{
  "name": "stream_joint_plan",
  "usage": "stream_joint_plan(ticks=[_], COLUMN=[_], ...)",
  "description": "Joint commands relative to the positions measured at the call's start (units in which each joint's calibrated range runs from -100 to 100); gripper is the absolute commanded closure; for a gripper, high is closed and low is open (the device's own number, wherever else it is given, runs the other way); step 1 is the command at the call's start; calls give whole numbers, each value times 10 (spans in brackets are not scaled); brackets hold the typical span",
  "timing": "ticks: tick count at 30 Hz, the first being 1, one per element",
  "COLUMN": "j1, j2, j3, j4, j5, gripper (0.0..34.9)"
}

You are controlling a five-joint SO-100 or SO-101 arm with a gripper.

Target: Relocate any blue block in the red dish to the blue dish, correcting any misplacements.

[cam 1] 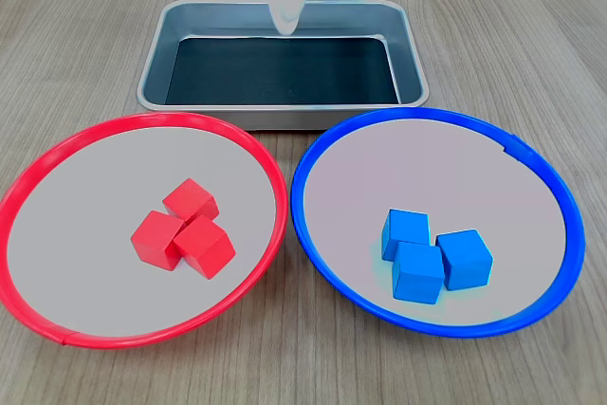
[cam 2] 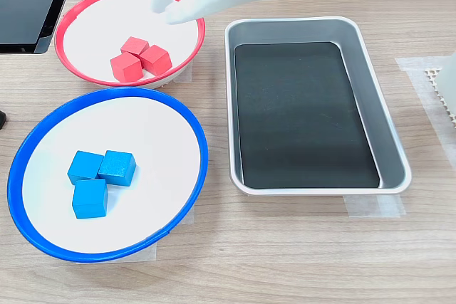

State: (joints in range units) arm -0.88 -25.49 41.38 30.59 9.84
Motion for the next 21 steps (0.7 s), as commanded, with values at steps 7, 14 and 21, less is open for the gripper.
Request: stream_joint_plan(ticks=[7,14,21], j1=[-3,-4,3], j2=[-366,-582,-654], j3=[342,495,532], j4=[-55,44,106], j5=[-70,-88,-98], gripper=[346,346,346])
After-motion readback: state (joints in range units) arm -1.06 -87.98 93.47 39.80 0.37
